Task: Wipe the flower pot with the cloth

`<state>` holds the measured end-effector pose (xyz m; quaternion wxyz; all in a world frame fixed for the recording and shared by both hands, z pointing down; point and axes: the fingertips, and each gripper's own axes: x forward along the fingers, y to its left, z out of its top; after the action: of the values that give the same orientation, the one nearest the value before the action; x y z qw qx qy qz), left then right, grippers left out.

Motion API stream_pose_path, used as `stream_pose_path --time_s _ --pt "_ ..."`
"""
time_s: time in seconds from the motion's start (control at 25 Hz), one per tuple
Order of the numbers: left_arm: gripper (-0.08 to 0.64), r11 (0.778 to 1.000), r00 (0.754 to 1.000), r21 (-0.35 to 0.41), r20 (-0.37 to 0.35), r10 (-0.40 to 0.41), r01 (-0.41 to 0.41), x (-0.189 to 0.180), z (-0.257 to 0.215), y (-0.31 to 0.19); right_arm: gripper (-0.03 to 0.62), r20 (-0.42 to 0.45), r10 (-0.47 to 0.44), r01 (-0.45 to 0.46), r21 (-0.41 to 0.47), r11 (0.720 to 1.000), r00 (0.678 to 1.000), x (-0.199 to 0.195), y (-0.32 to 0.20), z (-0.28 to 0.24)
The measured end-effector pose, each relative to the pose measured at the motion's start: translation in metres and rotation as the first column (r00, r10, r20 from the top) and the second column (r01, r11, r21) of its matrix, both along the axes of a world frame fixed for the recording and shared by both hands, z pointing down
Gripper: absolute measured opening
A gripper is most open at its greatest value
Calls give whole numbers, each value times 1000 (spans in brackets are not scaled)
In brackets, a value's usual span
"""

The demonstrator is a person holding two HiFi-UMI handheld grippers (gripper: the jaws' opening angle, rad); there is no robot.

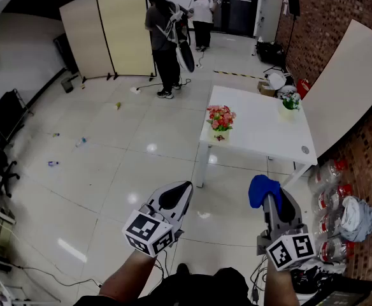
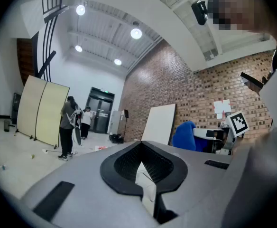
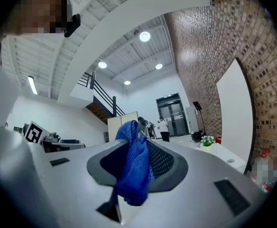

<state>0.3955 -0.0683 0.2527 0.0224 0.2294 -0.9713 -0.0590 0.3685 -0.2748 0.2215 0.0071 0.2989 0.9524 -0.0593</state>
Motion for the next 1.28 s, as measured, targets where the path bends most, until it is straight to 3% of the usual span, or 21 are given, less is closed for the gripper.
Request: stream_pose_path --time_s 0.28,0.76,1.0,1.28 --pt "-3 1000 1000 -4 2 -31 31 -38 2 9 98 2 -29 29 3 1000 1000 -34 9 3" --pt "-3 995 996 -31 -6 -92 92 -123 4 -20 98 9 -120 120 -13 993 993 -137 -9 10" --pt "-3 996 996 -31 -27 -90 90 -166 10 7 98 -24 -149 149 -8 989 988 -178 31 19" --pt "-3 999 999 -33 -19 -32 31 -211 11 50 98 -20 -93 93 3 996 995 -217 79 16"
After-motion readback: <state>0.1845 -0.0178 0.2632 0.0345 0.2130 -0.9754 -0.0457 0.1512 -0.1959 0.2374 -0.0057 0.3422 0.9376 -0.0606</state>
